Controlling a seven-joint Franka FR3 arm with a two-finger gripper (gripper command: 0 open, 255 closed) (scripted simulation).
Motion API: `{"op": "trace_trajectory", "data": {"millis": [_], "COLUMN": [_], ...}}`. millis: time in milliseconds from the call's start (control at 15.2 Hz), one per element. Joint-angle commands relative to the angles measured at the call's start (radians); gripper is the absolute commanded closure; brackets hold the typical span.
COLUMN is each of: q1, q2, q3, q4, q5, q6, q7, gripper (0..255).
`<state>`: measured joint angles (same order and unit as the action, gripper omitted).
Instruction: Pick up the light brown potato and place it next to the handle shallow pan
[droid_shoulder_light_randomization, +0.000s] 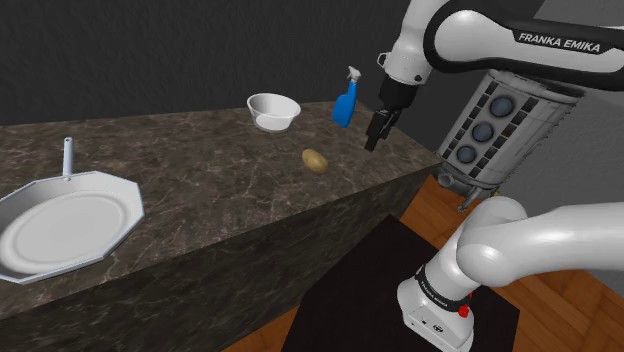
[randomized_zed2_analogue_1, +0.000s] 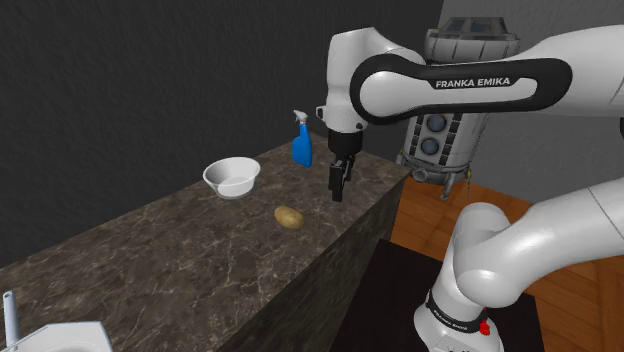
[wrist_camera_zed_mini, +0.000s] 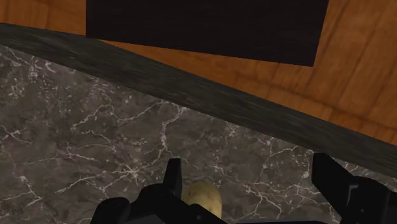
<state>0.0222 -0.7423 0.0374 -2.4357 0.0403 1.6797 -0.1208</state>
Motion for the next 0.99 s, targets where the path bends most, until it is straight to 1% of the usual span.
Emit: {"op": "trace_trajectory", "data": {"millis": [0, 462, 924], "q1": [0.0, -0.026, -0.056], "q2": [0.0, 0.212, 0.466], "q3": [0.0, 0.033, 0.057], "q4": [0.0, -0.018, 0.037], "q5": [0.0, -0.007, -0.04], "q6": [0.0, 0.252, 0.471], "q7": [0.0, 0.073, 0.156], "gripper": [0, 0, 0]}}
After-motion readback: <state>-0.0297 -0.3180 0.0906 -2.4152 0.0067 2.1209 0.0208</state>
